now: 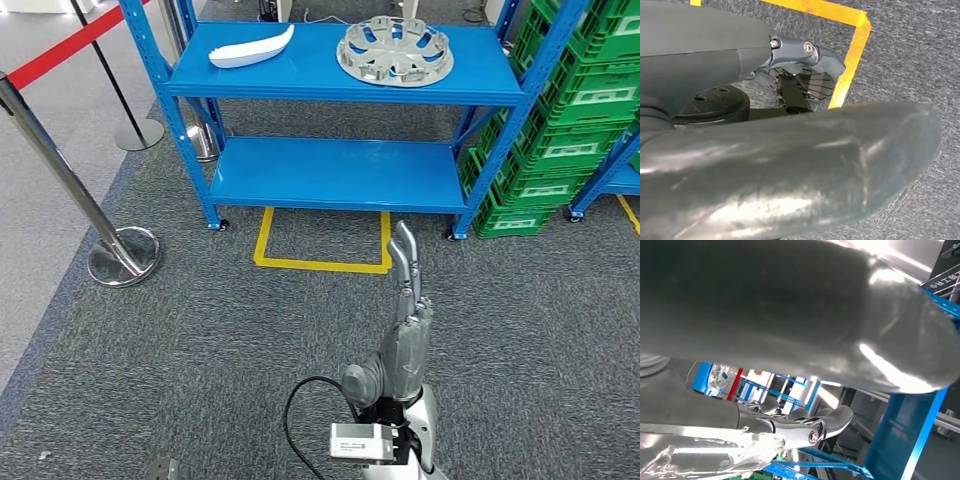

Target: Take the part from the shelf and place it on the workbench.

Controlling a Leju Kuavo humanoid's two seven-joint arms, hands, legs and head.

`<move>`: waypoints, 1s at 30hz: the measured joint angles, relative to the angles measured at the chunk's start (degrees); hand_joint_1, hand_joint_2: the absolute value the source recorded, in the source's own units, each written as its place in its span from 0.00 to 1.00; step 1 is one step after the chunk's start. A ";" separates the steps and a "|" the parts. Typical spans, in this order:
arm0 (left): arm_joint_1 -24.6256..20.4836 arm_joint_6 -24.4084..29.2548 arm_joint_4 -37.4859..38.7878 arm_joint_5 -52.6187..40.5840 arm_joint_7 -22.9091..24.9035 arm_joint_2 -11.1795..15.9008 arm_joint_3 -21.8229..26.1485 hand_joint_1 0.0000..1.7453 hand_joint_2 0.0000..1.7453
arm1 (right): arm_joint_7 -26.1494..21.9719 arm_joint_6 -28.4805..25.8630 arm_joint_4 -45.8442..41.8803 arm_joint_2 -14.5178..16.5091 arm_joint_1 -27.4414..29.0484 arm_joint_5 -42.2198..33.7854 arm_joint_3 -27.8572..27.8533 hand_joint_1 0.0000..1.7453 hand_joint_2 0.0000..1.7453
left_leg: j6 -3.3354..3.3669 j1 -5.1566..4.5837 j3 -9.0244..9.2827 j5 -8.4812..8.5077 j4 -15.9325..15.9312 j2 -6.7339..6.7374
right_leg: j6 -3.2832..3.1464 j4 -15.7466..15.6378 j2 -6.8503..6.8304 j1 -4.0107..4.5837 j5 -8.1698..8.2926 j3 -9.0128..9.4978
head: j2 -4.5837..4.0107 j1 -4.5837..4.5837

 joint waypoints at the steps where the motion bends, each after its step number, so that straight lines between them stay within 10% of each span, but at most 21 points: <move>1: 0.00 0.24 0.00 -0.10 0.01 0.02 0.00 0.00 0.00 | -0.01 0.00 -0.01 0.00 0.00 0.08 0.01 0.00 0.00 | 0.06 -0.06 0.00 -0.03 0.02 0.00 | 0.07 0.00 0.00 -0.07 -0.01 0.00 | 0.00 -0.01; 7: -0.07 1.42 -0.02 -0.47 0.23 0.01 0.05 0.00 0.00 | -0.11 0.00 -0.64 -0.04 0.01 0.48 0.04 0.00 0.00 | 0.93 -0.05 0.35 0.05 -0.52 0.00 | 0.96 0.56 0.11 -0.35 -0.69 -0.12 | 0.00 0.04; 12: -0.15 1.38 -0.02 -1.02 0.21 -0.03 0.07 0.00 0.00 | -0.22 0.71 -0.95 -0.25 0.14 -2.62 0.01 0.00 0.00 | 1.34 0.30 0.73 -0.04 -0.83 -0.03 | 1.43 16.03 0.36 -0.43 -7.28 -8.16 | 0.00 0.36; 13: -0.13 1.37 -0.02 -1.09 0.20 -0.01 0.07 0.00 0.00 | -0.36 0.85 -0.95 -0.30 0.14 -2.78 0.00 0.00 0.25 | 1.22 0.34 0.80 -0.12 -0.79 -0.09 | 1.48 16.48 0.36 -0.46 -6.67 -8.66 | 0.00 0.37; 16: -0.16 1.32 -0.02 -1.31 0.13 -0.02 0.07 0.00 0.00 | -0.61 1.08 -0.99 -0.35 0.12 -2.80 -0.01 0.00 1.00 | 0.36 0.56 1.20 -0.68 -0.39 -0.47 | 1.60 6.97 0.50 -0.65 -0.97 -4.44 | 0.00 0.38; 18: -0.21 1.31 -0.02 -1.40 0.08 0.02 0.07 0.00 0.00 | -0.72 1.19 -1.13 -0.37 0.13 -2.96 -0.01 0.00 1.00 | -0.39 0.52 1.16 -0.99 0.08 -0.70 | 1.12 2.16 0.88 -0.65 0.60 -2.10 | 0.00 0.31; 23: -0.28 1.35 -0.02 -2.05 -0.07 0.06 0.06 0.00 0.00 | -3.36 3.43 -1.88 -0.49 0.56 -7.36 -0.03 0.00 1.00 | -1.91 0.81 0.15 -2.52 2.07 -0.64 | -1.07 1.78 0.99 -0.48 0.46 -2.07 | 0.00 -0.03; 27: -0.26 1.37 -0.02 -2.26 -0.11 0.10 0.07 0.00 0.00 | -4.63 3.63 -2.45 -0.74 1.18 -8.08 -0.15 0.00 1.00 | -2.55 0.91 -6.60 -8.60 15.72 -0.53 | -1.67 1.73 0.76 -0.49 0.39 -2.03 | 0.00 -0.25; 30: -0.20 1.37 -0.02 -2.33 -0.11 0.12 0.07 0.00 0.00 | -5.21 3.31 -2.83 -0.91 1.70 -7.39 -0.29 0.00 1.00 | -2.33 0.92 -5.86 -5.04 13.27 -0.50 | -1.67 1.74 0.79 -0.50 0.28 -1.84 | 0.00 -0.27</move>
